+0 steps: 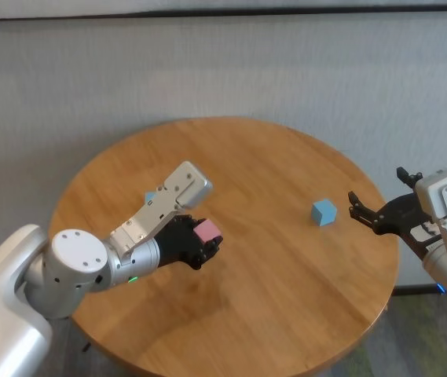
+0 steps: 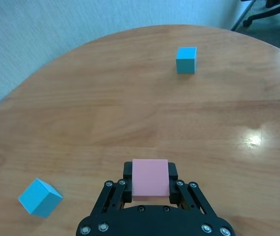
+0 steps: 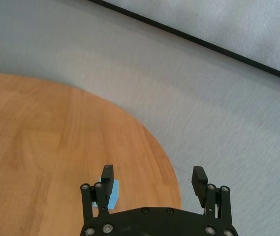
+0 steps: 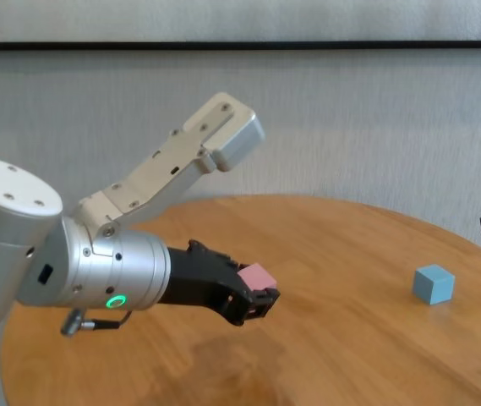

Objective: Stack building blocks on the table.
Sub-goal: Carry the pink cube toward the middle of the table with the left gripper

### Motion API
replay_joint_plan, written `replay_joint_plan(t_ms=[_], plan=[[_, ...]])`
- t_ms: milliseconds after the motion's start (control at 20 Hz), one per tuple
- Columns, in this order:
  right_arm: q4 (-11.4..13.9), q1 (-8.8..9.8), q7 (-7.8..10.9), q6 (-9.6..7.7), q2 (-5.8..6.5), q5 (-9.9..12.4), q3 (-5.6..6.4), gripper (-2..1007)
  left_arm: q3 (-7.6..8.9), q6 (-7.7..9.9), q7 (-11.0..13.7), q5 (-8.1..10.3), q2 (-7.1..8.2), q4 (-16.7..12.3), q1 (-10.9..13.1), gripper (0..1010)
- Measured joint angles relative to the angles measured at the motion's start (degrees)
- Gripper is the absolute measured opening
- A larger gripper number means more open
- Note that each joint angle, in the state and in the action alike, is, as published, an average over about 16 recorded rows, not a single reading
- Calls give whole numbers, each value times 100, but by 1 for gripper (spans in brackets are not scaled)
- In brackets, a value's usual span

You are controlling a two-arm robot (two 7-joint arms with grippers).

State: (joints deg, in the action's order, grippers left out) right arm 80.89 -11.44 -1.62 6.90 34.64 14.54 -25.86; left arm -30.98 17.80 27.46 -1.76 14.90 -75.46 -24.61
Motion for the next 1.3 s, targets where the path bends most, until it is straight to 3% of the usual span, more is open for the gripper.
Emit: replay_joint_plan(t_ms=[800,1300], plan=[[0,0,0,0,0,0,0,1005,-35,-349,107,220,-177,710,-309,400],[0,0,0,0,0,0,0,1005,-117,-480,183,315,-252,1197,-459,400]])
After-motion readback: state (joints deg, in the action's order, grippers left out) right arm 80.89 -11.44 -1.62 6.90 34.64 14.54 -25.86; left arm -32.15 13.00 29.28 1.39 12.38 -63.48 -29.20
